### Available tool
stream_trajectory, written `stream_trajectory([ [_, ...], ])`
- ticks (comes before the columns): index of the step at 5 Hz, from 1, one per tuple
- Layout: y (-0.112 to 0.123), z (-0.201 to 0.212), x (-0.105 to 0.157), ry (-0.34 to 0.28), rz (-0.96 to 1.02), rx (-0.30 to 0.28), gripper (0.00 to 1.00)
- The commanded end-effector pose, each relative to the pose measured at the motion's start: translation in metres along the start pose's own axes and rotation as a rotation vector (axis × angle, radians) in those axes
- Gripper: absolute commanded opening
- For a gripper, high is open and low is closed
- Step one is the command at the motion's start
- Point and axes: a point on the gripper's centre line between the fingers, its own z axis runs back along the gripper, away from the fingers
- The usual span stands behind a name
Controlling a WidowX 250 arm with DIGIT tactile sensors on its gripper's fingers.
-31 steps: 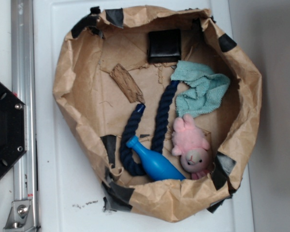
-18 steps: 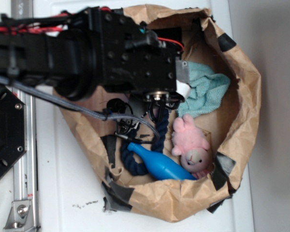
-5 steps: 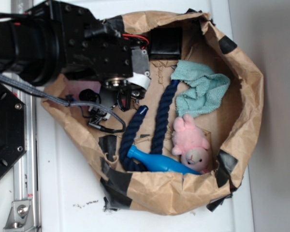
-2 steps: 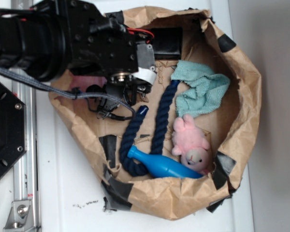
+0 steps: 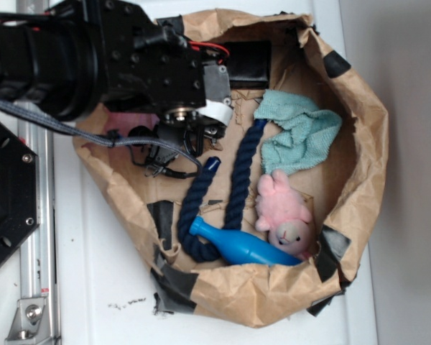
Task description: Grab the wood chip.
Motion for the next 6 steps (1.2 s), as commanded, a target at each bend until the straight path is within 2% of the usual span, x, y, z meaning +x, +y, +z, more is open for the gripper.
stream_trajectory([
  [1,0.003,0.043,-0.003,-0.06,0.141,-0.06,0.0],
  [2,0.0,0.094,0.003,-0.175,0.208,-0.112,0.0],
  [3,-0.006,0.133,0.018,-0.181,0.245,-0.102,0.0],
  [4,-0.013,0.138,0.04,-0.145,0.28,-0.08,0.0],
  [5,-0.014,0.134,0.046,-0.131,0.302,-0.097,0.0],
  [6,-0.013,0.125,0.048,-0.1,0.311,-0.091,0.0],
])
